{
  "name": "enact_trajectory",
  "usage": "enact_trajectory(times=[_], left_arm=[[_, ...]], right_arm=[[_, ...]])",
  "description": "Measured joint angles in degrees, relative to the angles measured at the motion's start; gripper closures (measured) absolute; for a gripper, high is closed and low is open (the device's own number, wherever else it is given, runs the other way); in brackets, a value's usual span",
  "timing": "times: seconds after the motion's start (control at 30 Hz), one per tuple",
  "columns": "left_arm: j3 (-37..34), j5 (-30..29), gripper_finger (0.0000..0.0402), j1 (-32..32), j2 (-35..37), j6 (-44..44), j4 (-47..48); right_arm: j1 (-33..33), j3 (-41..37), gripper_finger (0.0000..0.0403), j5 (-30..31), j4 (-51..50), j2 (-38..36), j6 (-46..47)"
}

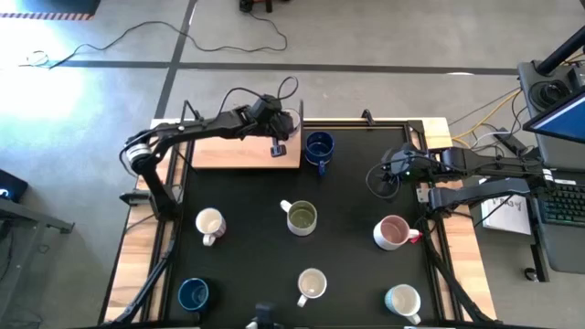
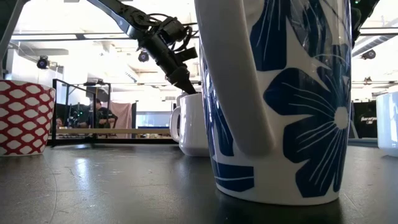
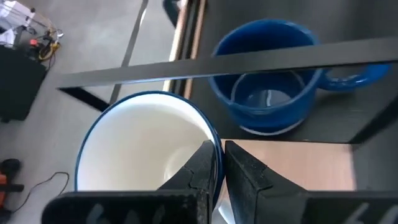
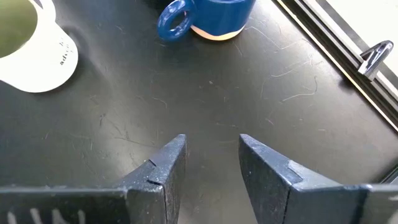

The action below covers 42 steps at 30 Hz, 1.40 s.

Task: Place coffee mugs
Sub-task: Put the top blue patterned mug on the shelf

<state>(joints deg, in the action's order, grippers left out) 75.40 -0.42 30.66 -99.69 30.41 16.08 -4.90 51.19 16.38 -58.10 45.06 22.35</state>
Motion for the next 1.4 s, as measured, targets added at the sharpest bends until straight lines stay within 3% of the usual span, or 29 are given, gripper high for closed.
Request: enact_trajectory(times=[0.87, 1.4], left_arm=[[-0.02, 2.83, 0.038, 1.41, -0.41, -0.92, -0.94], [-0.07, 0.91, 0.0378, 2.47, -0.41, -1.14, -1.03]], right_arm=[[0.02, -0.01, 0.0266, 0.0, 0.04, 0.0, -0.33], [0.02, -0.01, 0.0266, 0.0, 0.06, 0.0, -0.31]])
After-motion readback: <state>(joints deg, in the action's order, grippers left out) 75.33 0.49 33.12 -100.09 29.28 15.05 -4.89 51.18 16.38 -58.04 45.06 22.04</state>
